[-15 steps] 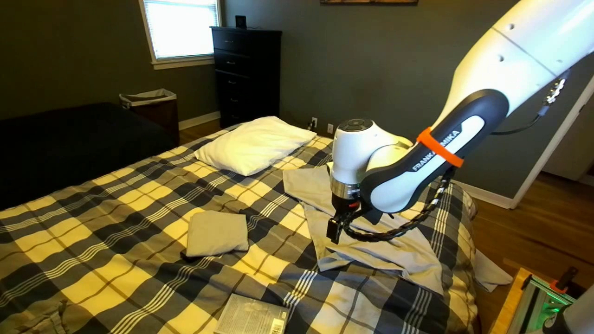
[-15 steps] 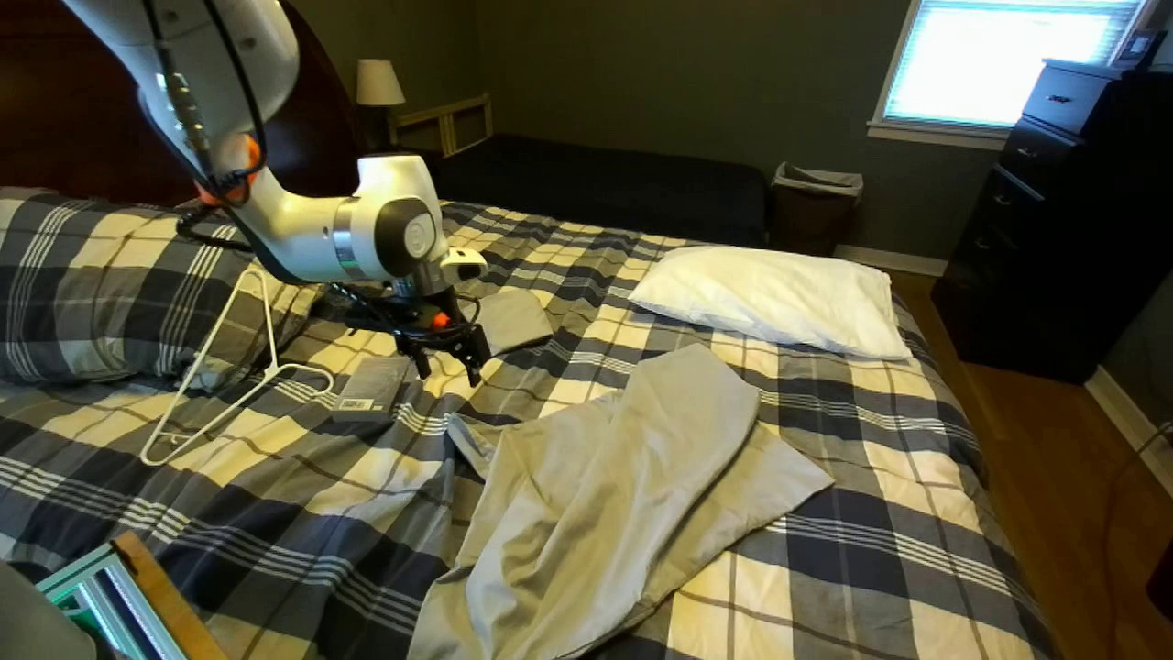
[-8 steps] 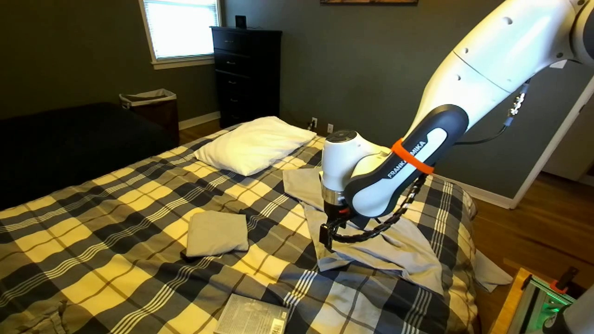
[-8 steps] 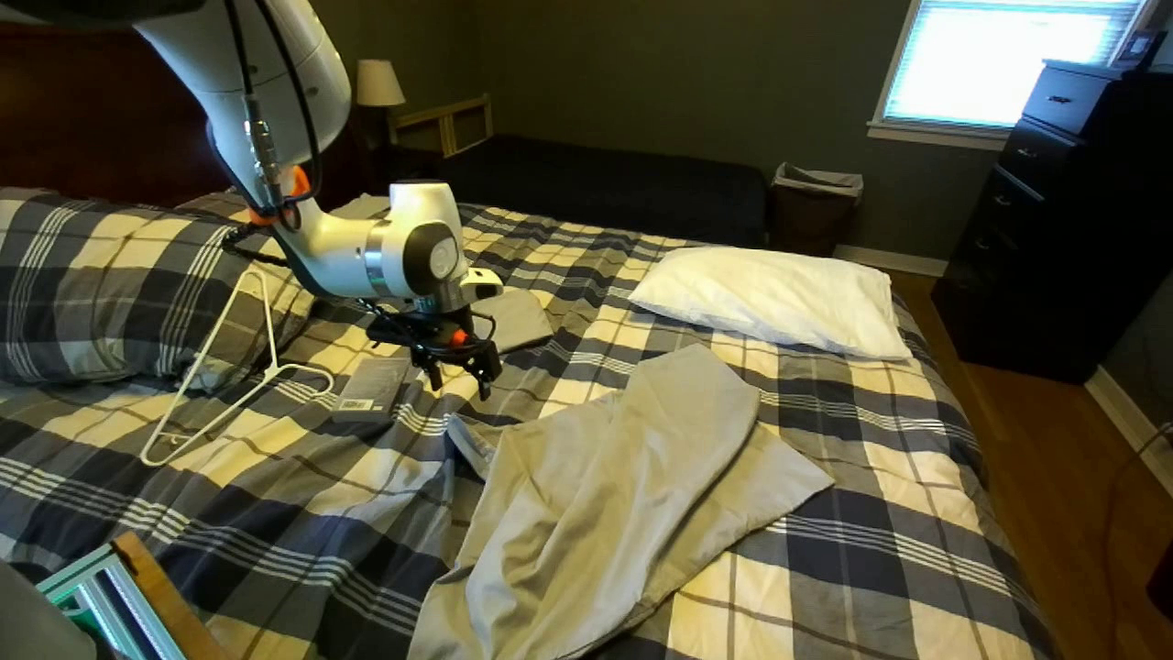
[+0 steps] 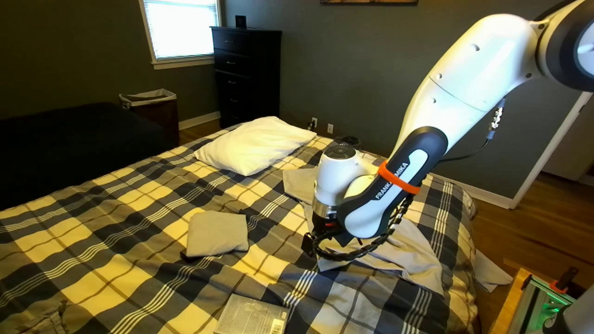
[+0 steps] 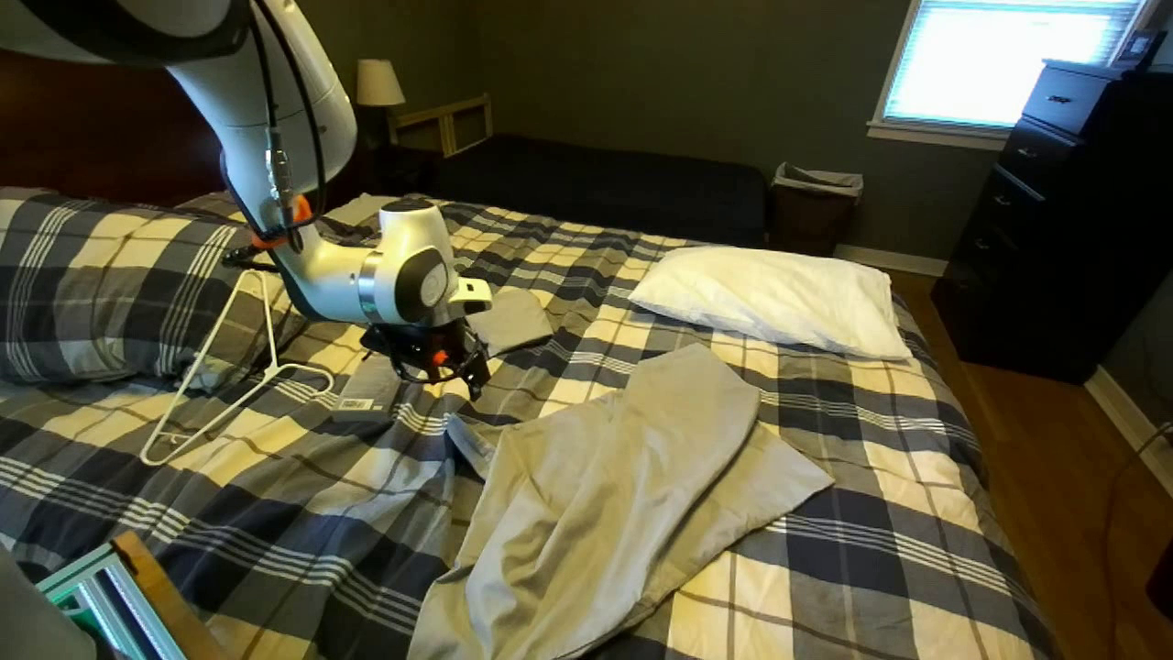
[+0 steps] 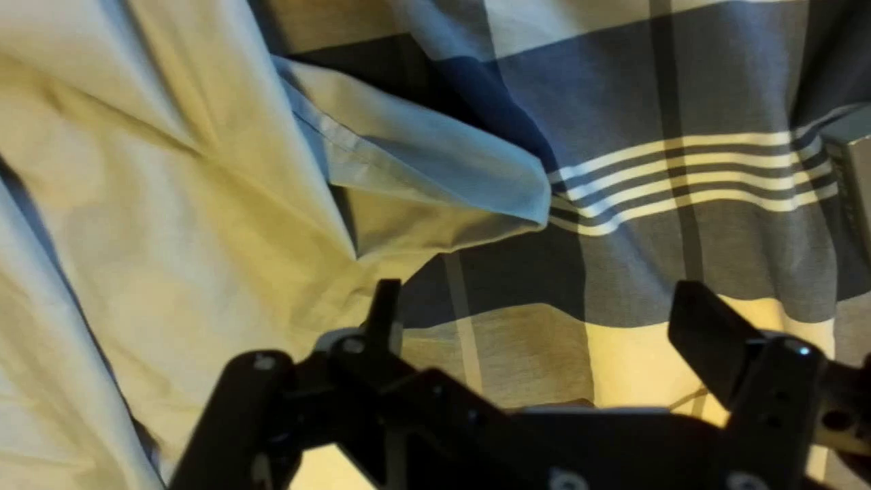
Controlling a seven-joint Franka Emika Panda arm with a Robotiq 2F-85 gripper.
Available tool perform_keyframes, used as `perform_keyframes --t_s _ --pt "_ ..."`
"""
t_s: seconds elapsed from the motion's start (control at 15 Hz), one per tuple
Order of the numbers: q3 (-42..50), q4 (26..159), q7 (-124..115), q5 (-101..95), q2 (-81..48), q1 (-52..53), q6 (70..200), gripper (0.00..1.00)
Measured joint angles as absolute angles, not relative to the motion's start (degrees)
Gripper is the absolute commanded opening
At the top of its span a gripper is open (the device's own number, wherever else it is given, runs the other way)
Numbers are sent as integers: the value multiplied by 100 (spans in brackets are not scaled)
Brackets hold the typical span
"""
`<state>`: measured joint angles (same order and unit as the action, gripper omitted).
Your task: Straighten the grey pillow case.
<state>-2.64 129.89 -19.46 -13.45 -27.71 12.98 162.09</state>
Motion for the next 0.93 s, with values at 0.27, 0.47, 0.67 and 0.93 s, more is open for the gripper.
perform_keyframes --t_s 0.27,0.47,0.67,0.93 --pt "591 12966 -2904 -1373 -3062 2330 16226 100" --pt "890 12959 -3358 -1366 -3193 2786 15971 100" --pt "968 12844 -3605 -1364 -3374 2895 15988 100" --pt "1104 12624 -3788 -1345 -3631 2893 15988 70"
